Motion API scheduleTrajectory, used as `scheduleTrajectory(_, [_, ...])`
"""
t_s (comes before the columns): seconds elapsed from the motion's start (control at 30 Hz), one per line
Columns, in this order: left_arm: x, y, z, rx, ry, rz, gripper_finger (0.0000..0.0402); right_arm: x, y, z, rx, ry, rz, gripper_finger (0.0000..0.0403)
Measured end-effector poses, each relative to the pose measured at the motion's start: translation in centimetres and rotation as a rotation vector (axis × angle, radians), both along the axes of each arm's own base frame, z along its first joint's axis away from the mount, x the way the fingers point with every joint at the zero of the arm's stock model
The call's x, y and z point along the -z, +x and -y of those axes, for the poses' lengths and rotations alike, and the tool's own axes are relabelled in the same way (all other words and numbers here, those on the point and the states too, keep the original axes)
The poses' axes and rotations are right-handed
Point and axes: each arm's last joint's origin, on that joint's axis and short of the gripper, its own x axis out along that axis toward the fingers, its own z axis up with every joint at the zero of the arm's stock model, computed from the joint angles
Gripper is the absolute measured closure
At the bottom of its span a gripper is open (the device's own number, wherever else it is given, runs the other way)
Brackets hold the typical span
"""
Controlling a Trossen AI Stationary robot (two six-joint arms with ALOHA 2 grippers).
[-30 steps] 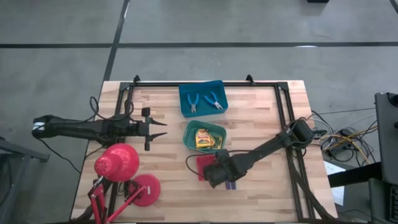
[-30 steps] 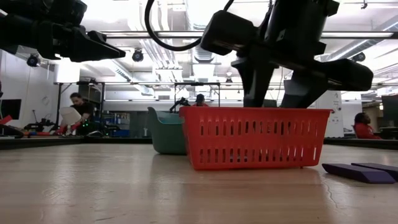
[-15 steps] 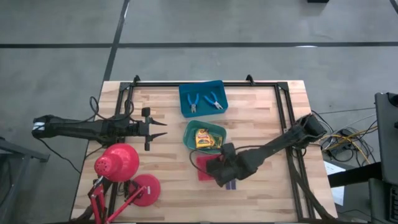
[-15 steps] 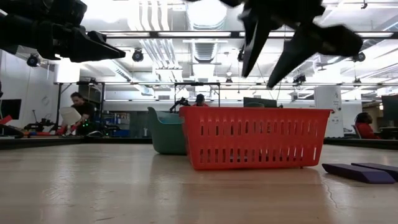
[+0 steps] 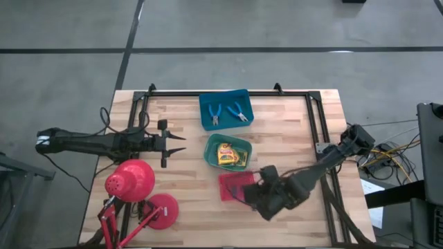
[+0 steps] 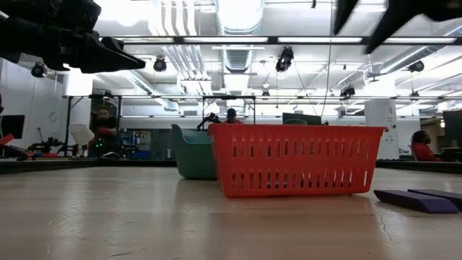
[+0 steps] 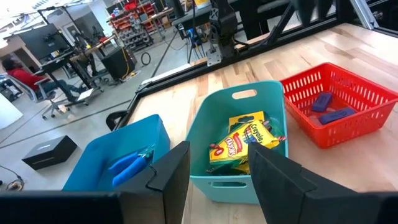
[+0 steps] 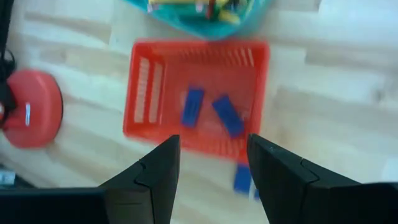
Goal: Pick & Place School Supplies
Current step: Put the violet eraser in the red bin
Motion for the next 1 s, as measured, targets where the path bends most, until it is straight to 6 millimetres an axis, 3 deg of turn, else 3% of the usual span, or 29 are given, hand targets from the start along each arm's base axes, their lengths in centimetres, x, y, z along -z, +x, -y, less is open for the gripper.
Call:
scheduleTrajectory(0.17, [0.0,0.0,0.0,0.0,0.0,-0.001,0.0234,0.6,-1.3,-2.3,0.017,0.115,-0.042,0.0223])
scheduleTrajectory(0.4, [0.0,0.0,0.0,0.0,0.0,-0.001,0.0234,3.9,-1.5,-4.8,0.062,0.105,-0.104,0.022])
scheduleTrajectory(0.67, [0.1,0.0,0.0,0.0,0.0,-0.006,0.0234,7.7,-0.6,-5.6,0.071,0.052,-0.195,0.022])
scheduleTrajectory(1.0, [0.1,0.0,0.0,-0.001,0.0,-0.009,0.0234,10.4,0.4,-6.2,0.08,0.037,-0.252,0.022])
